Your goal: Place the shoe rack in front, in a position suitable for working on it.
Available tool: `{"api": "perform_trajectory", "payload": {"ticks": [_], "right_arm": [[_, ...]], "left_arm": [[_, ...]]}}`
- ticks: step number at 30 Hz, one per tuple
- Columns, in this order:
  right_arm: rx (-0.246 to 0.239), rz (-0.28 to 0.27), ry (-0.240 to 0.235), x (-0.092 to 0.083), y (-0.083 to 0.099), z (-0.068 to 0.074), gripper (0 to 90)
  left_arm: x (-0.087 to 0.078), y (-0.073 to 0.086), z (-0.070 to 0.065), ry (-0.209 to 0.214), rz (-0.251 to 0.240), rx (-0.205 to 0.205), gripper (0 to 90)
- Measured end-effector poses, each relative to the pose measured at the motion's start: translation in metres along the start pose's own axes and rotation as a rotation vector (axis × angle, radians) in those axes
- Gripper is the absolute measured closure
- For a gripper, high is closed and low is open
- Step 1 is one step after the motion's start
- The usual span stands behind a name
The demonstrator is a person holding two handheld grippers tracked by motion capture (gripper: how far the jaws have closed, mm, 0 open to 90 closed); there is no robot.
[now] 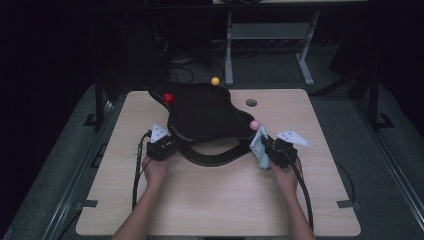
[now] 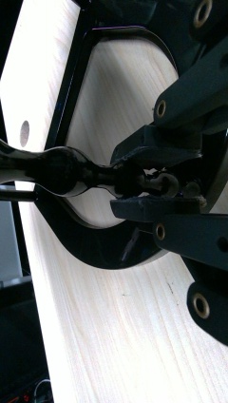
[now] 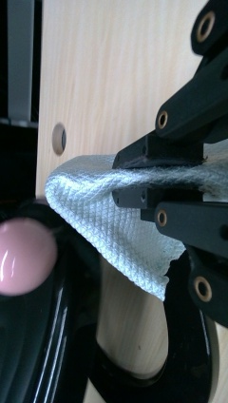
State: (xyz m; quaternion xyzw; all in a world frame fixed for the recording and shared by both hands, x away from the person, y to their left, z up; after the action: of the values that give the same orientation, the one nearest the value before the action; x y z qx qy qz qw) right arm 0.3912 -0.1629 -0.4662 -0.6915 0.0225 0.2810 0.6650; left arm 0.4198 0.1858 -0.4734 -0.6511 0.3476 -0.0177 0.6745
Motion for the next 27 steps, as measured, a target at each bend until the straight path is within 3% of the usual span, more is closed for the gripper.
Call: {"api": "perform_trajectory", "payload": {"ticks": [3,8,13,20,22,25,27], "right_arm": [[-0.049,0.038,-0.023,0.014,0.002,0.005,81.7],[-0.054,0.112,-0.045,0.026,0.021,0.005,81.8],[-0.022,0.043,-0.071,0.022,0.011,0.001,81.7],[-0.041,0.109,-0.109,0.026,0.023,0.011,82.2],[-0.078,0.092,-0.11,0.024,0.019,0.014,82.1],[-0.055,0.049,-0.124,0.022,0.012,0.012,82.1],[-0.051,0.063,-0.125,0.024,0.013,0.013,82.2]], "left_arm": [[-0.002,0.0,0.001,-0.002,-0.007,-0.004,73.3],[-0.006,0.001,0.002,-0.005,-0.018,-0.003,73.1],[-0.007,0.001,0.002,-0.004,-0.016,-0.003,74.4],[-0.008,0.001,0.012,-0.019,-0.02,-0.023,74.9],[-0.008,0.0,0.013,-0.019,-0.018,-0.015,74.9],[-0.007,0.0,0.013,-0.018,-0.016,-0.014,74.9],[-0.007,-0.001,0.013,-0.02,-0.015,-0.015,74.9]]}}
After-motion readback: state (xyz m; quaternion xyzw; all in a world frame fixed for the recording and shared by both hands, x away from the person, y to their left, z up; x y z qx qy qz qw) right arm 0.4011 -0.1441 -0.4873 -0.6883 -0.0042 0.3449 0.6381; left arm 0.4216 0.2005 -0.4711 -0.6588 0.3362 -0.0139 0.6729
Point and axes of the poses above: each handheld gripper's, and its own axes: x roughly forward along the jaws, y roughly out of its underside, z roughly to its left, the point moved 5 cm from there along x, roughly forward along the jaws, and after that the axes turned 5 degrees about -x, right-handed, at the moved point
